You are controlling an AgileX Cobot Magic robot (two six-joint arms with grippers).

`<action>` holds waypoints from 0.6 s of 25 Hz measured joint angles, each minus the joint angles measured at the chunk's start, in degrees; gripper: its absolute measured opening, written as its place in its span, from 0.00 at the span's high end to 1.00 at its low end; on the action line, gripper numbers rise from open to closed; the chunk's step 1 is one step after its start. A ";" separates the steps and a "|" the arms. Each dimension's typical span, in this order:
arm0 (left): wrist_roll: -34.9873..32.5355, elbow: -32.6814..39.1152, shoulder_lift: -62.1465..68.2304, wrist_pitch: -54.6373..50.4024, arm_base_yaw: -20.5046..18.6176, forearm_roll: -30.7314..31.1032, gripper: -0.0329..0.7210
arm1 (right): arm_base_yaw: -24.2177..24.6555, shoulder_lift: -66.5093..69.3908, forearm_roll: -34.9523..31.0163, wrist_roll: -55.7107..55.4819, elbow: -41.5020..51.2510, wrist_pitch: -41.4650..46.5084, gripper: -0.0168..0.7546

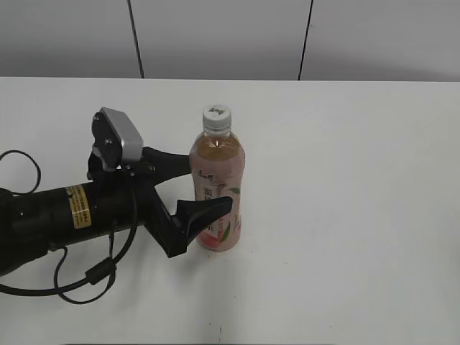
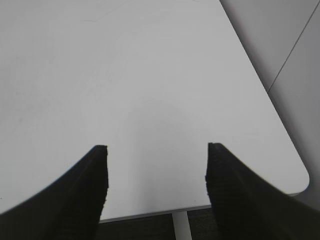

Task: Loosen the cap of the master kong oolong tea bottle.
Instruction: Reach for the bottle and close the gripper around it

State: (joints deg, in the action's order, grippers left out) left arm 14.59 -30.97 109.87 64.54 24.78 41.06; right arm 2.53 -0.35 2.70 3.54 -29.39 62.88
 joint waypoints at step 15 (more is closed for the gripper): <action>0.00 -7.63 7.77 4.47 0.26 1.63 0.18 | 0.00 0.00 0.00 0.00 0.00 0.00 0.37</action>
State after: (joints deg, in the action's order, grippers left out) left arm 14.59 -38.60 117.64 69.01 25.04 42.69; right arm 2.53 -0.35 2.70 3.54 -29.39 62.88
